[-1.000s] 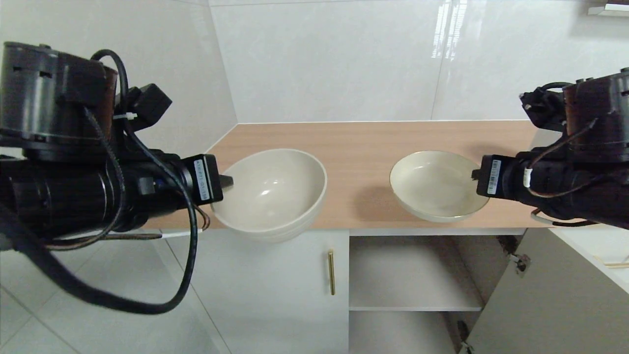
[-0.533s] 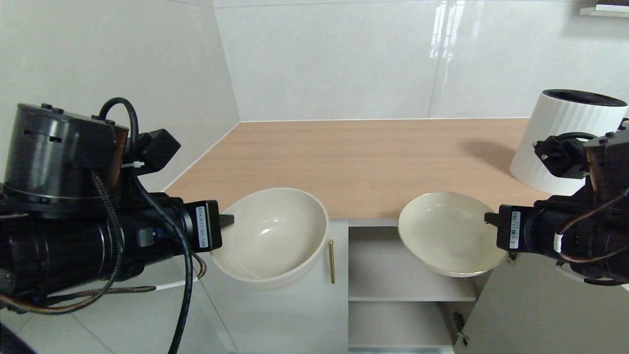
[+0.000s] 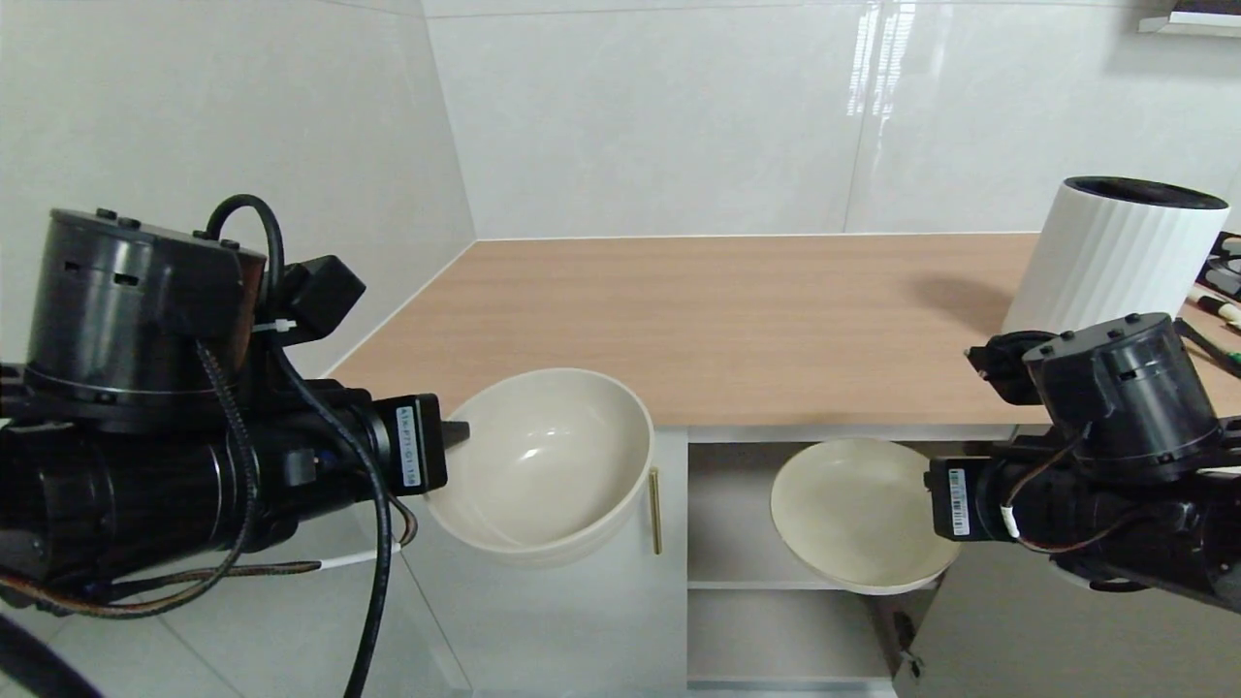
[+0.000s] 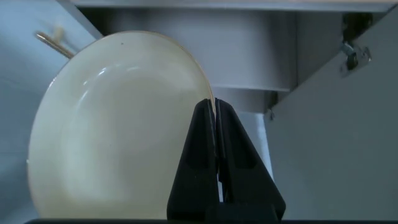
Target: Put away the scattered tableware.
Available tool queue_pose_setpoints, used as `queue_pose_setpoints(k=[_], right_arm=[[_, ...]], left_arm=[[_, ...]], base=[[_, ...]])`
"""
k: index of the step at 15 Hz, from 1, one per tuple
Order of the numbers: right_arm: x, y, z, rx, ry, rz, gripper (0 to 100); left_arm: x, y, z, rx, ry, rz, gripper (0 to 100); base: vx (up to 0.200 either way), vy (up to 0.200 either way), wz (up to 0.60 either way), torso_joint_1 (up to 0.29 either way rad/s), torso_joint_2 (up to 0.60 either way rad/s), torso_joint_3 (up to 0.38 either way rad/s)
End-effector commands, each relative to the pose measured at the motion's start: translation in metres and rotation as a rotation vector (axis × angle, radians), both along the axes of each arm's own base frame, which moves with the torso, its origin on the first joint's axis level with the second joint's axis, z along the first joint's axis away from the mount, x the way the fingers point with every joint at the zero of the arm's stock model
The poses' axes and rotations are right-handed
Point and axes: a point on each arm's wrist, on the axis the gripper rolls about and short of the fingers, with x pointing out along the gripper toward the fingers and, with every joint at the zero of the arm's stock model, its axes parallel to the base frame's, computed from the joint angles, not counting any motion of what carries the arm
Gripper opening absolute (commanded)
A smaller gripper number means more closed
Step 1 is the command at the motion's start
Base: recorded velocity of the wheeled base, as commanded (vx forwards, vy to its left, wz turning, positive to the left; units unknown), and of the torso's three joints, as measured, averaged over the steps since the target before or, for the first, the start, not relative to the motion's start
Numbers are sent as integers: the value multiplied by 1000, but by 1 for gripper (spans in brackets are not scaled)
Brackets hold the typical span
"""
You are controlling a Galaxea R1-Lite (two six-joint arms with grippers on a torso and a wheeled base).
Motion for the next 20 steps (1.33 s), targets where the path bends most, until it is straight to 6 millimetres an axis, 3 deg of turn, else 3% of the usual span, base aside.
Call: queue_pose_setpoints(k=[1,16,20], right_arm=[[4,3,-9,-21,30,2,0],[21,15,-41,-84,127,-5,0],[24,17,-44,-88,136,-1,0]], left_arm=[[1,-1,-3,8,13,0,0],[4,-3,-4,15,14,-3,0],[3,-2,-1,11,4,-5,0]], base=[[0,0,0,-51,163,100],[0,0,0,-97,423,317],[0,0,0,-7,80,71]])
